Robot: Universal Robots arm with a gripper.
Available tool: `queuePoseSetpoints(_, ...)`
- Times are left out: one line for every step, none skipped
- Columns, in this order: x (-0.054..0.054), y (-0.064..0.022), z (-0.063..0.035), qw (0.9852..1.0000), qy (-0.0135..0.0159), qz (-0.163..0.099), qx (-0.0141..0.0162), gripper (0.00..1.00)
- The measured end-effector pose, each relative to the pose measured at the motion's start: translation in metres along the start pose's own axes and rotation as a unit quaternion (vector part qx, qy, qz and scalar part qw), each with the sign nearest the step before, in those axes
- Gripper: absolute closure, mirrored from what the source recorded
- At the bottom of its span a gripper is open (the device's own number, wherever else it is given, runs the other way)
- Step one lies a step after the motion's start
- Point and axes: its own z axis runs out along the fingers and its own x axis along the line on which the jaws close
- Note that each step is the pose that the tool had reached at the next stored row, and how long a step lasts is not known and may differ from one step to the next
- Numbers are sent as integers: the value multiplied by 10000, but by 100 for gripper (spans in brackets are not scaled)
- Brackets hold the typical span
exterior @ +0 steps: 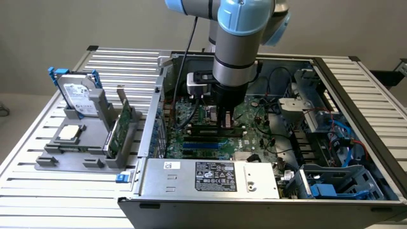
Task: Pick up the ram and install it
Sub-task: 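Insert the ram into the slot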
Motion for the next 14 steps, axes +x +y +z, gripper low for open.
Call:
queuePoseSetpoints(-1, 0, -16, 10000, 0, 0, 0, 61)
queuePoseSetpoints(-1, 1, -43, 10000, 0, 0, 0, 61)
queuePoseSetpoints(-1, 2, -76, 10000, 2, 0, -1, 61)
queuePoseSetpoints(-2, 4, -107, 10000, 1, 0, -1, 55)
queuePoseSetpoints(-3, 6, -140, 10000, 0, 0, 0, 55)
queuePoseSetpoints(-4, 11, -178, 10000, 1, 0, -1, 55)
queuePoseSetpoints(-5, 14, -214, 10000, 1, 0, -1, 55)
queuePoseSetpoints(-6, 18, -252, 10000, 1, 0, -1, 55)
queuePoseSetpoints(-7, 22, -289, 10000, 1, 0, -1, 55)
queuePoseSetpoints(-8, 25, -325, 10000, 1, 0, -1, 55)
queuePoseSetpoints(-9, 27, -353, 10000, 1, -1, -2, 57)
queuePoseSetpoints(-9, 28, -373, 10000, 1, -1, -2, 57)
queuePoseSetpoints(-9, 30, -385, 10000, 1, 0, -3, 63)
queuePoseSetpoints(-10, 31, -389, 10000, 0, 0, -3, 69)
